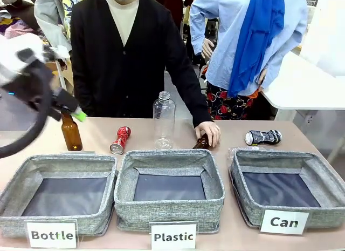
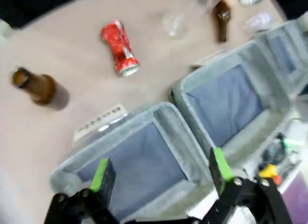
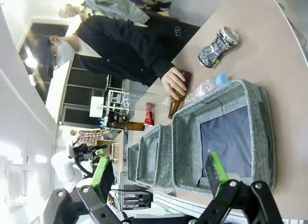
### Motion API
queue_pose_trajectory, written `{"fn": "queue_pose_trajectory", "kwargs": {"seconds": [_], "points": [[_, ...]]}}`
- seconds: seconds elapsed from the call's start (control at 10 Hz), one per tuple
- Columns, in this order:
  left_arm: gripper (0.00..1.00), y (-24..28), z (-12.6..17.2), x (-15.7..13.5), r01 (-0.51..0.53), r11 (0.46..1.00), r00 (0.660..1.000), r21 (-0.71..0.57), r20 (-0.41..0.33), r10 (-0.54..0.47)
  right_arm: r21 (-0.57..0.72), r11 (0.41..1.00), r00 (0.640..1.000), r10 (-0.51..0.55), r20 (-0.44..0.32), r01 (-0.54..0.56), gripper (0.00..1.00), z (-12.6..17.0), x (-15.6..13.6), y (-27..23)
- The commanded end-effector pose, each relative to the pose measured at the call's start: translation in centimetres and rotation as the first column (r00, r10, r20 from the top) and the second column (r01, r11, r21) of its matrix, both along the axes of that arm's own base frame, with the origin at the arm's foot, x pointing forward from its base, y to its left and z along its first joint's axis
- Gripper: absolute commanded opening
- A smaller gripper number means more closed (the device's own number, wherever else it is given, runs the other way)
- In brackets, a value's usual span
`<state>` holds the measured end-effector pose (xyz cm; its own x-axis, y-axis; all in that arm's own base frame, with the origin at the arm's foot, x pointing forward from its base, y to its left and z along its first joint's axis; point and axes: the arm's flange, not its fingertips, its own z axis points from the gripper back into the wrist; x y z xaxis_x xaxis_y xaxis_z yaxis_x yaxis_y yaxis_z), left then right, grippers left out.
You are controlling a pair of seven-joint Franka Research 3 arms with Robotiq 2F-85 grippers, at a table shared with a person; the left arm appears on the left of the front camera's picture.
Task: Sort the can waste into the basket.
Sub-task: Pick up the can waste from the table and place it in the right Fabric basket.
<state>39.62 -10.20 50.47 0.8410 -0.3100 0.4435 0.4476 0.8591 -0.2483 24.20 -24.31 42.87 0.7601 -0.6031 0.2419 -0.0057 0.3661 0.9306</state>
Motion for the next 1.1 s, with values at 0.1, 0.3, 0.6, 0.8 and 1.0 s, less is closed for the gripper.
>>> {"fn": "queue_pose_trajectory", "kwargs": {"seconds": [0.1,0.3,0.6,0.8,1.0], "points": [[1.00,2.9,1.5,-1.7,0.009,0.998,1.000,-0.069,0.014,-0.008,-0.001,1.000,0.999,-0.002,0.039,0.002,1.00,0.0,0.2,-0.2],[1.00,0.3,0.1,0.4,-0.002,1.000,1.000,-0.027,-0.002,0.002,-0.001,1.000,0.999,-0.002,0.039,0.002,1.00,0.0,0.2,-0.2],[1.00,-1.5,-1.3,5.9,-0.098,0.994,0.993,-0.038,0.057,0.100,-0.001,1.000,0.999,-0.002,0.039,0.002,1.00,0.0,0.2,-0.2],[1.00,-2.6,-2.8,8.8,-0.159,0.987,0.987,-0.023,0.024,0.160,-0.001,1.000,0.999,-0.002,0.039,0.002,1.00,0.0,0.2,-0.2],[1.00,-3.1,-3.7,10.8,-0.161,0.985,0.987,-0.056,0.002,0.162,-0.001,1.000,0.999,-0.002,0.039,0.002,1.00,0.0,0.2,-0.2]]}}
